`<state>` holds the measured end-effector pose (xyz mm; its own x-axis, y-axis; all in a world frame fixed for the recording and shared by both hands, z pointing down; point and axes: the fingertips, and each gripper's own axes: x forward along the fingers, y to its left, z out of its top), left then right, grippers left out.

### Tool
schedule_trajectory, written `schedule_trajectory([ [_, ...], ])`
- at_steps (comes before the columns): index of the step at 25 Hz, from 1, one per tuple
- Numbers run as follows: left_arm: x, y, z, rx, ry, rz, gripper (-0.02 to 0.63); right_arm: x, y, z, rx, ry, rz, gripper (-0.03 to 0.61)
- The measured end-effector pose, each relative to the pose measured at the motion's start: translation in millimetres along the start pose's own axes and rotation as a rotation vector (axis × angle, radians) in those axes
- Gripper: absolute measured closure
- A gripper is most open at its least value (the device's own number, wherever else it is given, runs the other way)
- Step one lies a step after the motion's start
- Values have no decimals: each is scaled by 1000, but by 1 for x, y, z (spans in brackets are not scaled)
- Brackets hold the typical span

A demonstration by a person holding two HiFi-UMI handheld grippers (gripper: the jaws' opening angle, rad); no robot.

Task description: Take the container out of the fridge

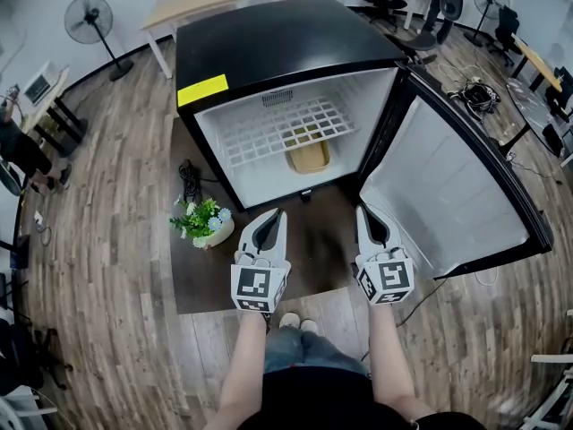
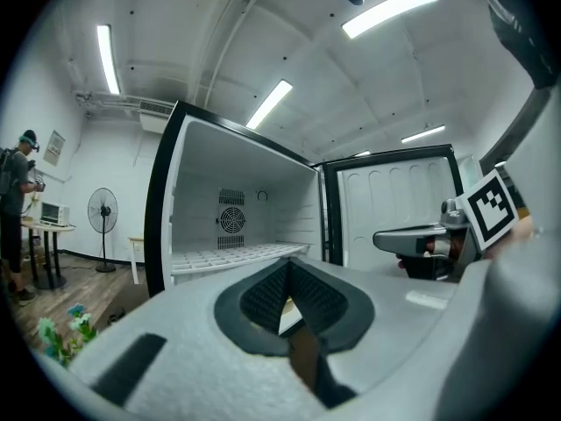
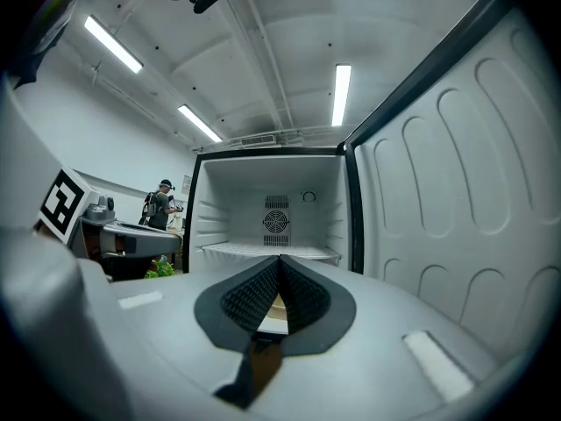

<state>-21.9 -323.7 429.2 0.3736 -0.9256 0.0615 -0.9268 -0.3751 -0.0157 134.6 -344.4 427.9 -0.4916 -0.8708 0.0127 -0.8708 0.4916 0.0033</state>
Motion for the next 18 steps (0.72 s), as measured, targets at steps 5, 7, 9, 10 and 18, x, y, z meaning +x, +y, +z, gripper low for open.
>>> schedule_trajectory([
  [5,13,3,-2,-9,15,-24,609,20,7,-6,-116,71,24,570],
  [7,18,4,-4,-16,19,-33,609,30,12,-10,-204,113,41,571],
  [9,23,4,-9,-22,26,-42,609,41,15,-15,-283,151,57,569],
  [10,25,4,-12,-24,31,-45,609,46,17,-18,-317,168,66,571],
  [18,41,15,-27,-50,52,-48,609,87,30,-42,-593,278,153,571],
])
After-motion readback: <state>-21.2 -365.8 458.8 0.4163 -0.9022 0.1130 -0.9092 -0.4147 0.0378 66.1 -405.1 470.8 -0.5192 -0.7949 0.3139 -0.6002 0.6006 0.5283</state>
